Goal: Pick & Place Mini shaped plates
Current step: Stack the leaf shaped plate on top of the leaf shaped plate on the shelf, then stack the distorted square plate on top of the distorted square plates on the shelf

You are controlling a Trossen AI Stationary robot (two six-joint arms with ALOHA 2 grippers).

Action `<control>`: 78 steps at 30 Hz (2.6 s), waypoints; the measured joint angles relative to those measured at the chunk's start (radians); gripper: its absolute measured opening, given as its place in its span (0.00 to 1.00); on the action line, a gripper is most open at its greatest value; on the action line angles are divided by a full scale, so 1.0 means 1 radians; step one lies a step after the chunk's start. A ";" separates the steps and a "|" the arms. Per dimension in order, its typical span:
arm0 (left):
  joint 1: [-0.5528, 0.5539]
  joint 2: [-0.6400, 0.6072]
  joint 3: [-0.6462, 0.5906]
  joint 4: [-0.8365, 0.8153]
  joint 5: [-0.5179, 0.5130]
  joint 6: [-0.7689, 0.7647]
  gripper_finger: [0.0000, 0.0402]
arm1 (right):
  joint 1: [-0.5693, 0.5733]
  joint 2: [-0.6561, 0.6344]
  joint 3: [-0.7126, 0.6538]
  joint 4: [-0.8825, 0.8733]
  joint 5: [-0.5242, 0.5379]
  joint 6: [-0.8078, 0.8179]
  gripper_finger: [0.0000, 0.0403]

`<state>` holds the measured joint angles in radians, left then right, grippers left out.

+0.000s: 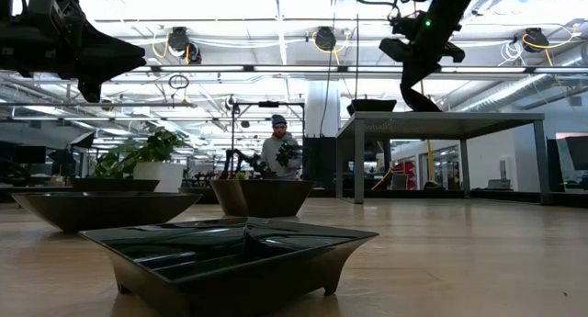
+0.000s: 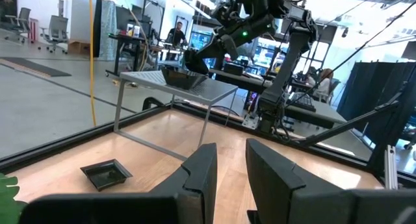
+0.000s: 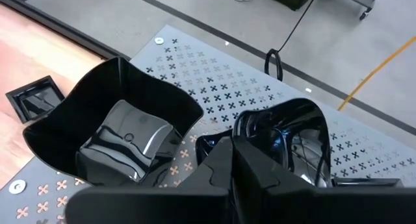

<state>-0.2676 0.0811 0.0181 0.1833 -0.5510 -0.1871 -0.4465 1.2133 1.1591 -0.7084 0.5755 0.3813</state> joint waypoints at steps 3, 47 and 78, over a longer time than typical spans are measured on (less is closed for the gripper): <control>0.000 0.000 0.000 0.000 0.000 0.000 0.21 | 0.000 0.000 0.000 0.000 0.002 0.000 0.00; 0.000 0.000 0.000 0.000 0.000 0.000 0.21 | 0.139 0.077 -0.159 0.993 -0.787 -0.286 0.38; 0.000 0.000 0.000 0.000 0.000 0.000 0.21 | 0.688 0.629 -0.159 0.954 -0.463 -0.956 0.38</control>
<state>-0.2679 0.0812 0.0181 0.1836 -0.5510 -0.1870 0.2416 1.8419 1.0004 0.2458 0.1125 -0.5746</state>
